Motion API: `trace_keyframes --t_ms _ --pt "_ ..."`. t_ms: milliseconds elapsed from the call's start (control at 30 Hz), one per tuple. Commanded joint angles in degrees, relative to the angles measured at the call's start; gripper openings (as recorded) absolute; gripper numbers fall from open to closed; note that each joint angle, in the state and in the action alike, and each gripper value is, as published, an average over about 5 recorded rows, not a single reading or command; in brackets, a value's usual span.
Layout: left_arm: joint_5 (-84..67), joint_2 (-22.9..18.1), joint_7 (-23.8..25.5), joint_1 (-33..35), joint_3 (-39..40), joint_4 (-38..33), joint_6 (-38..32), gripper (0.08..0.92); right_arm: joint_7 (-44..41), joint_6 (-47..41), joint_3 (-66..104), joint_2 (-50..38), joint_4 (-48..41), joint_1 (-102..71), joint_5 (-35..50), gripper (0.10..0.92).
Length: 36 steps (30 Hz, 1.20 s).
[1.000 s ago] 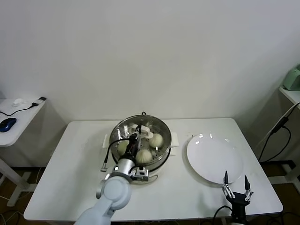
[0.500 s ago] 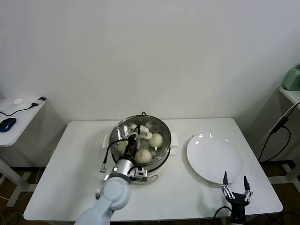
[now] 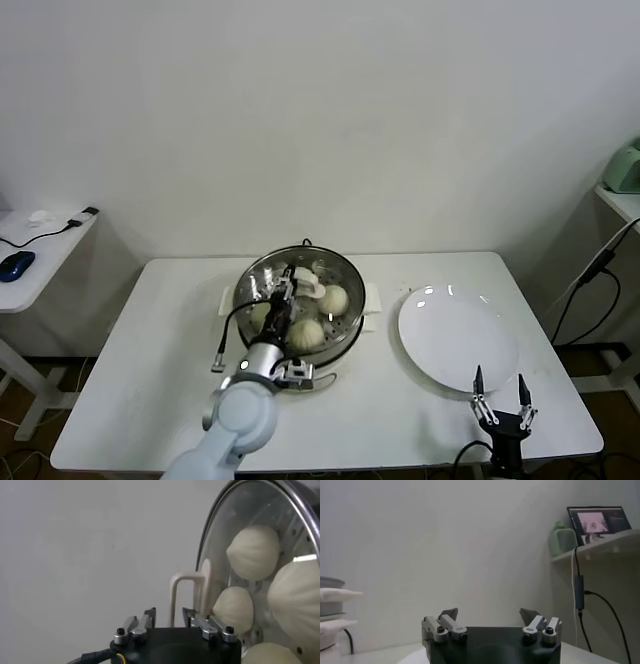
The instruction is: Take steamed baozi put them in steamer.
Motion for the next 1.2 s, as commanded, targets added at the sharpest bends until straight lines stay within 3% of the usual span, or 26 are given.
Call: trace_keyframes --t_ms 33,300,467,600,767,933,1200 --pt "-1.6 1.7 0.2 3.5 -0.4 -6.4 0.1 0.446 0.2 -0.3 -0.2 0.0 0.4 0.2 -0.3 0.823" --pt "-7.8 5.3 -0.3 13.8 -2.8 -16.8 -0.2 0.679 3.6 -5.6 -0.2 -1.0 2.5 1.6 -2.3 0.823" --pt "-24.1 4.8 -7.8 22.0 -12.6 -19.2 -2.9 0.801 7.9 -13.9 -0.8 -2.9 6.3 2.0 -2.4 0.823" --pt "-48.8 2.7 -14.3 27.7 -24.2 -18.2 -6.5 0.821 8.0 -18.5 -1.2 -4.5 8.2 2.2 -0.9 0.823" --pt "-79.6 0.3 -21.2 28.9 -34.6 -11.0 -15.7 0.823 6.8 -20.0 -2.2 -5.6 8.6 2.8 1.6 0.823" --pt "-100.1 0.1 -20.7 28.2 -41.6 -6.0 -21.2 0.823 6.8 -20.1 -3.4 -6.1 8.6 3.4 2.2 0.823" --pt "-102.9 -0.3 -16.5 29.7 -41.9 -5.4 -23.0 0.823 6.8 -19.6 -4.1 -6.5 8.6 3.0 1.9 0.823"
